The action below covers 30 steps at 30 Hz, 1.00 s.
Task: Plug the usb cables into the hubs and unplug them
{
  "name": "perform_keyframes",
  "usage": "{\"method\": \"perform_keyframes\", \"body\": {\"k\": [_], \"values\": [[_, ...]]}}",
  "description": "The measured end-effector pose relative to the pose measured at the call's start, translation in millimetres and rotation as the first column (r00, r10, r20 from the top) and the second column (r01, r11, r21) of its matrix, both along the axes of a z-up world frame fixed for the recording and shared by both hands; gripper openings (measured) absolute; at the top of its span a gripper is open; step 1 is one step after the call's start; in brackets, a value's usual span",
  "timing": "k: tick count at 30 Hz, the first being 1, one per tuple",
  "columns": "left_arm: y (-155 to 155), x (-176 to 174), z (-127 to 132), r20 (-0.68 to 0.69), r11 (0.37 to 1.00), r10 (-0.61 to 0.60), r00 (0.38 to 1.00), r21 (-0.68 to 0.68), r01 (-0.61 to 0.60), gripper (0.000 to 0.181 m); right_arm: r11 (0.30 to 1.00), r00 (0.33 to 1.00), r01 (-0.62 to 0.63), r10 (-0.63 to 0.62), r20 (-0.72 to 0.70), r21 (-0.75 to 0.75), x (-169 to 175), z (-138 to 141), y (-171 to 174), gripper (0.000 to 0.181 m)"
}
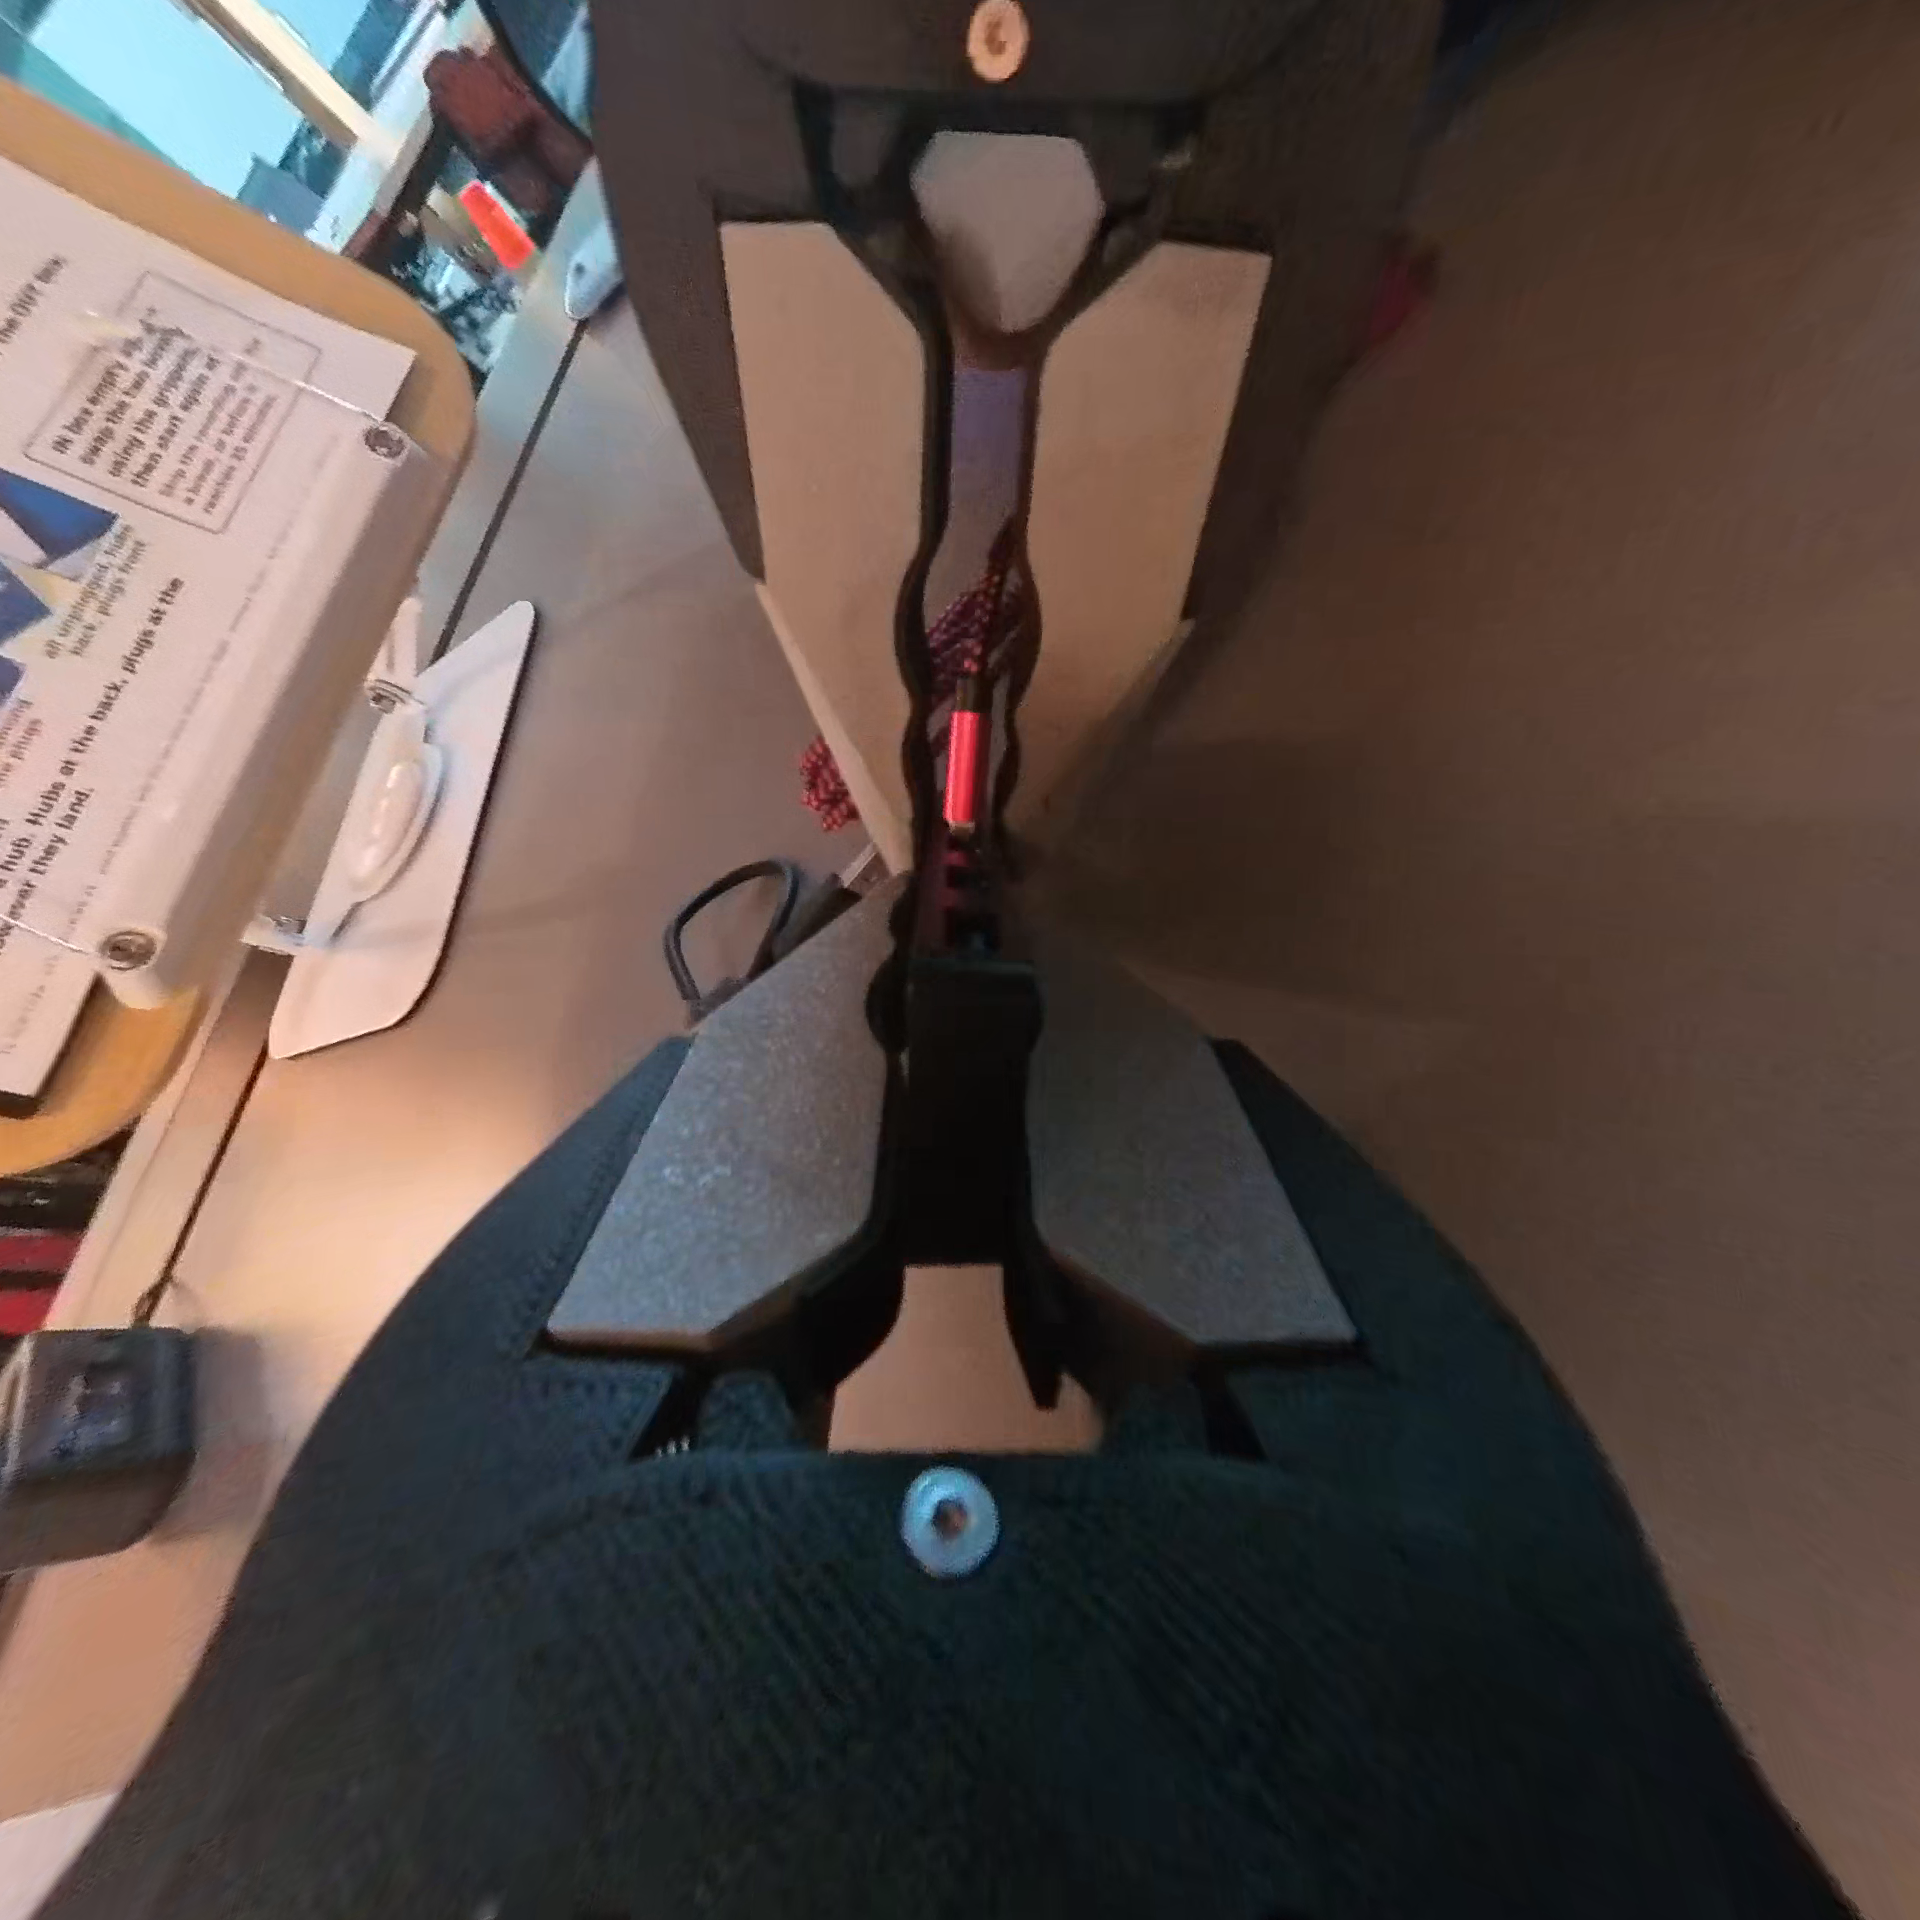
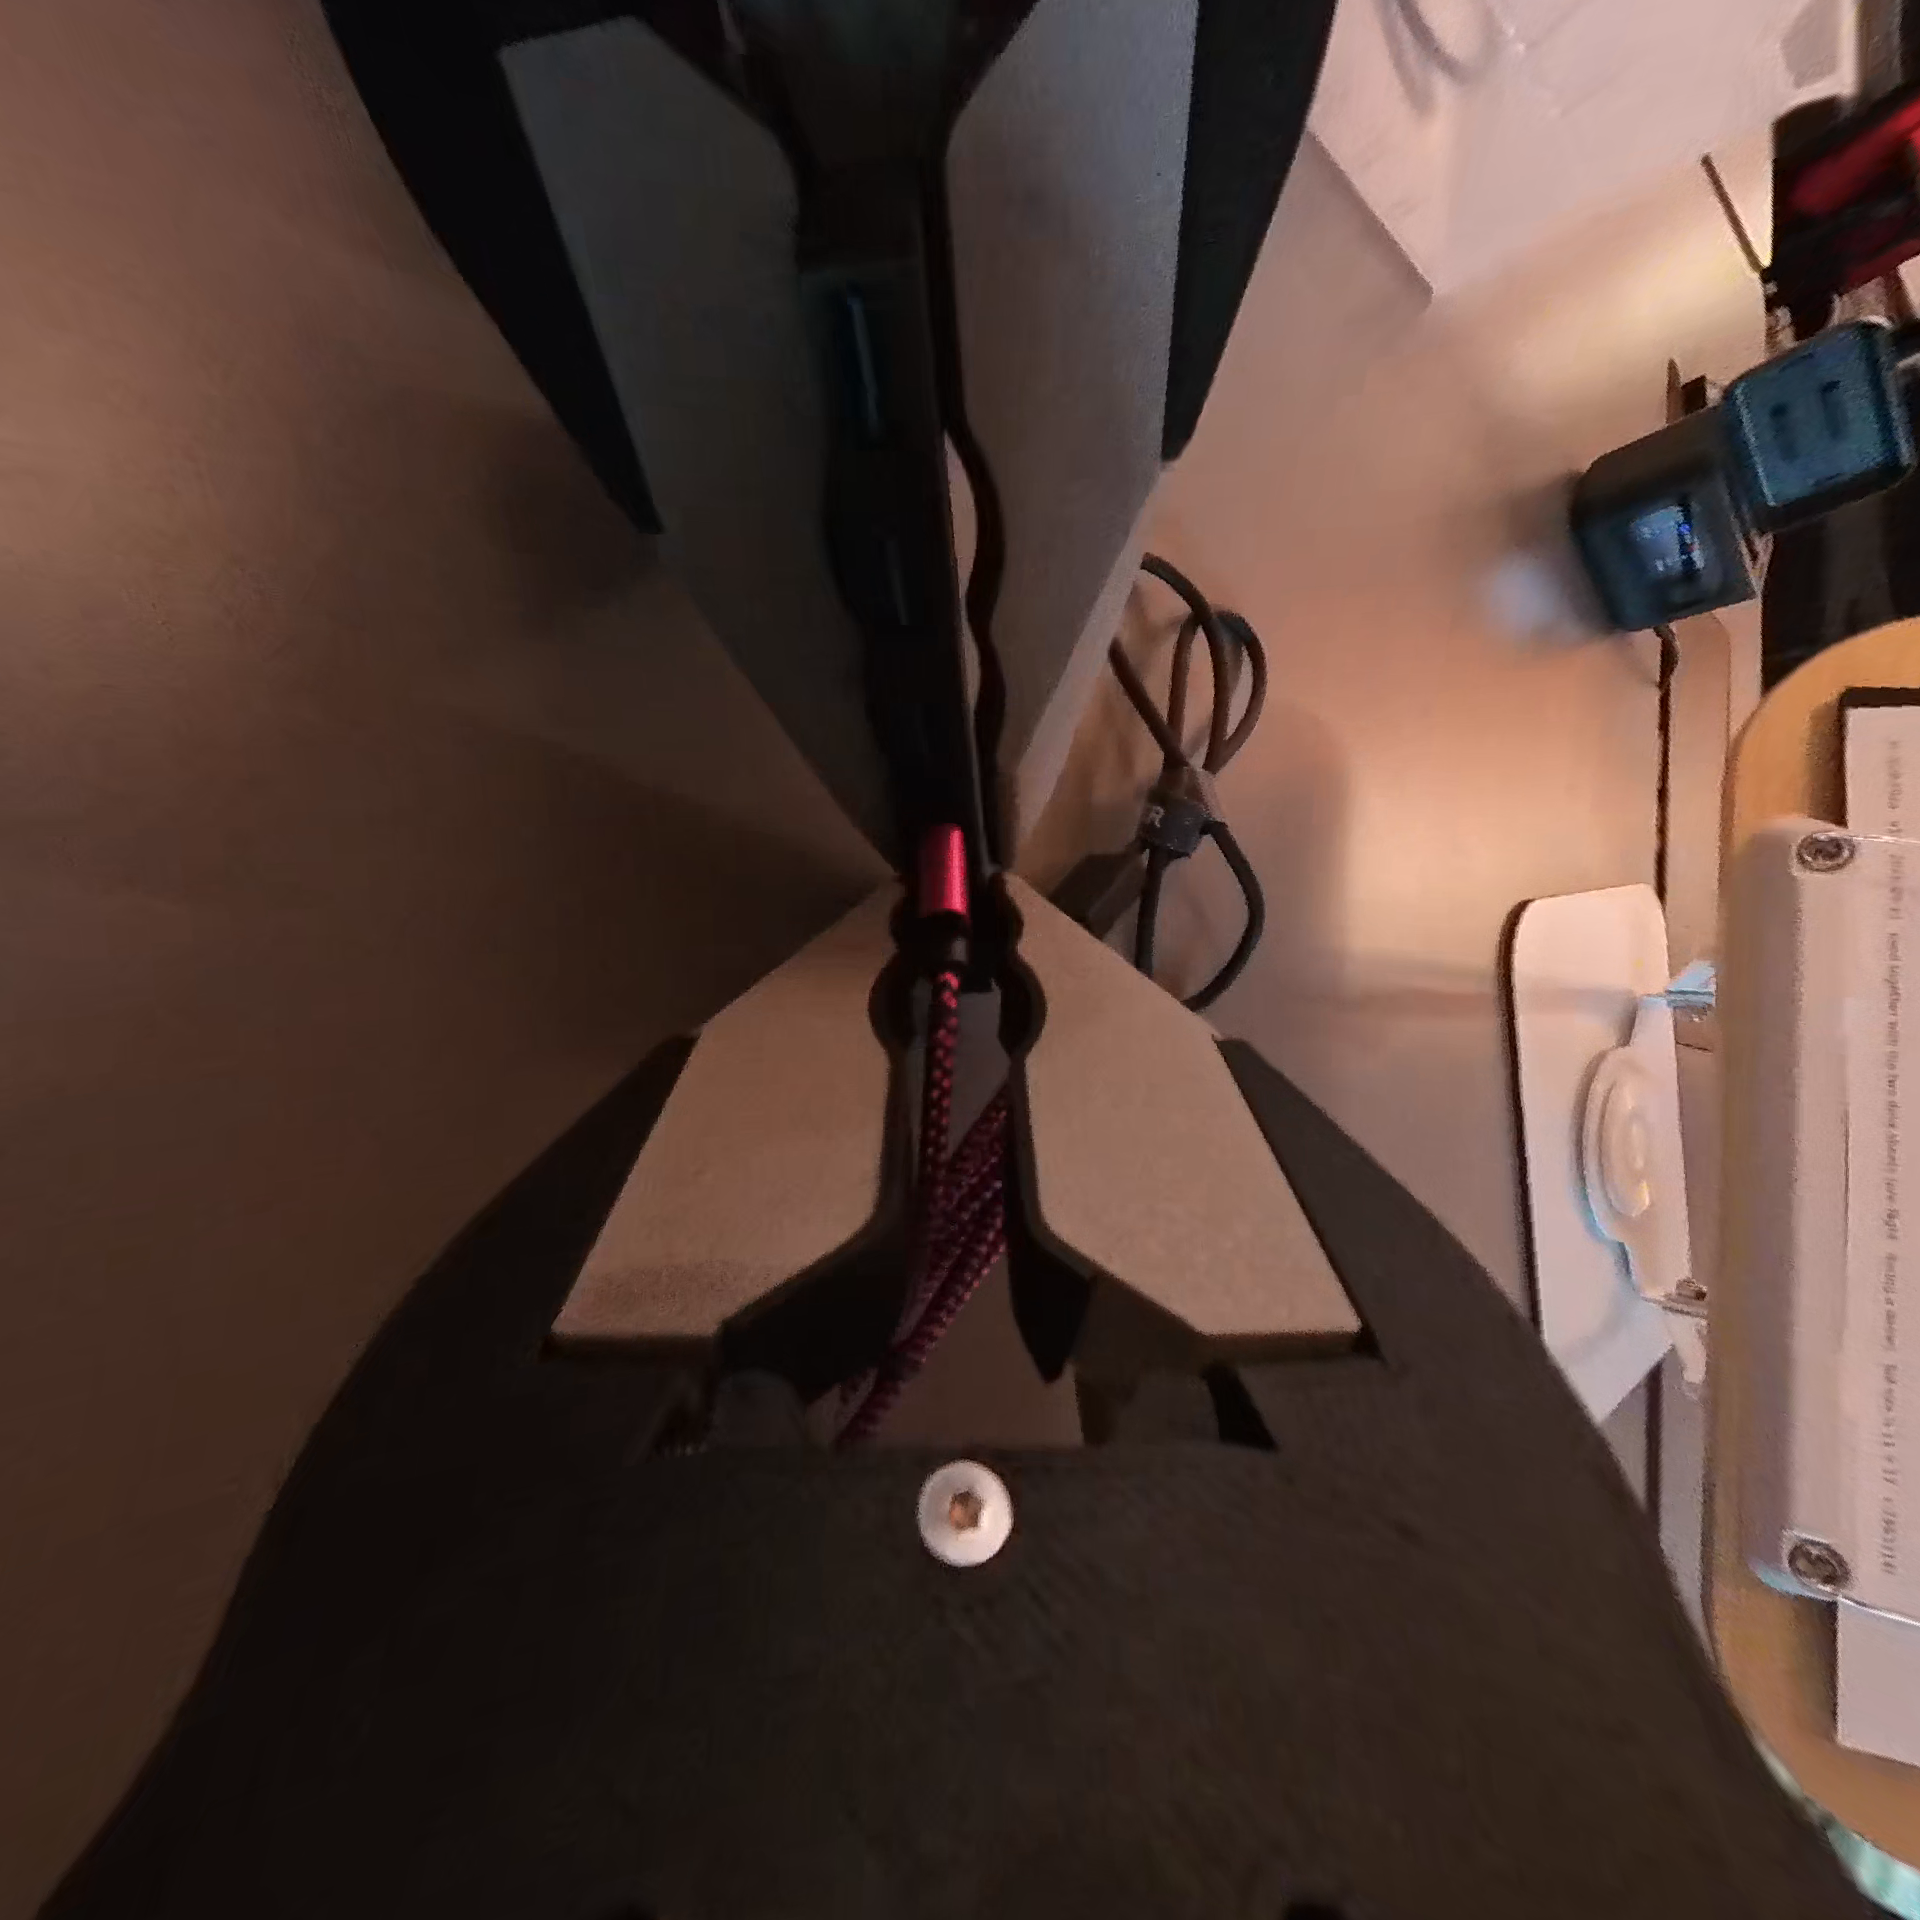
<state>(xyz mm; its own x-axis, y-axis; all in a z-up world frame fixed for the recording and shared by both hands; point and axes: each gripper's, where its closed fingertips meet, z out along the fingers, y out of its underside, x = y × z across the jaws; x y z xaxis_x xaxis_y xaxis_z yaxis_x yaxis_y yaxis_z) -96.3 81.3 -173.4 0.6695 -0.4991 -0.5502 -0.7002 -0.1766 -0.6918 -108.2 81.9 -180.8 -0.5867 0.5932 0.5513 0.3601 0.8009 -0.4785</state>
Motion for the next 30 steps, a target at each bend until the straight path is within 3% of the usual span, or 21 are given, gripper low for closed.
{"method": "perform_keyframes", "body": {"k": [5,8,10,12,16,20,22,26,30], "values": [[6.4,-23.3,31.6,0.238,0.994,0.09,0.967,0.034,-0.101,0.043,0.983,0.991,0.115,-0.123,-0.048,-0.143,-2.2,29.4,23.9,0.007],[7.8,-51.6,37.7,0.313,0.979,0.181,0.932,0.033,-0.201,0.043,0.937,0.955,0.23,-0.269,-0.123,-0.263,3.3,62.9,58.0,0.007],[9.6,-67.1,27.4,0.307,0.965,0.255,0.917,-0.018,-0.263,0.043,0.893,0.913,0.289,-0.365,-0.181,-0.345,18.4,94.5,79.1,0.007],[10.5,-72.3,18.5,0.277,0.957,0.289,0.917,-0.063,-0.282,0.045,0.859,0.871,0.329,-0.437,-0.225,-0.392,46.7,133.0,96.1,0.007],[9.2,-68.9,19.7,0.243,0.961,0.274,0.93,-0.03,-0.275,0.036,0.827,0.775,0.438,-0.546,-0.317,-0.352,124.7,224.0,139.0,0.007],[9.9,-69.6,17.7,0.203,0.956,0.29,0.935,-0.02,-0.293,0.034,0.758,0.726,0.591,-0.649,-0.227,-0.276,190.8,278.1,195.2,0.007],[10.1,-69.0,16.4,0.185,0.955,0.293,0.938,-0.014,-0.295,0.034,0.702,0.7,0.68,-0.708,-0.094,-0.212,216.3,279.6,222.3,0.007],[10.2,-68.4,14.7,0.155,0.954,0.297,0.942,-0.004,-0.3,0.032,0.614,0.615,0.788,-0.778,0.125,-0.057,244.0,252.4,268.9,0.008],[10.5,-68.7,13.1,0.123,0.95,0.308,0.943,0.008,-0.311,0.029,0.645,0.611,0.763,-0.743,0.273,0.048,231.7,206.8,295.4,0.008]]}}
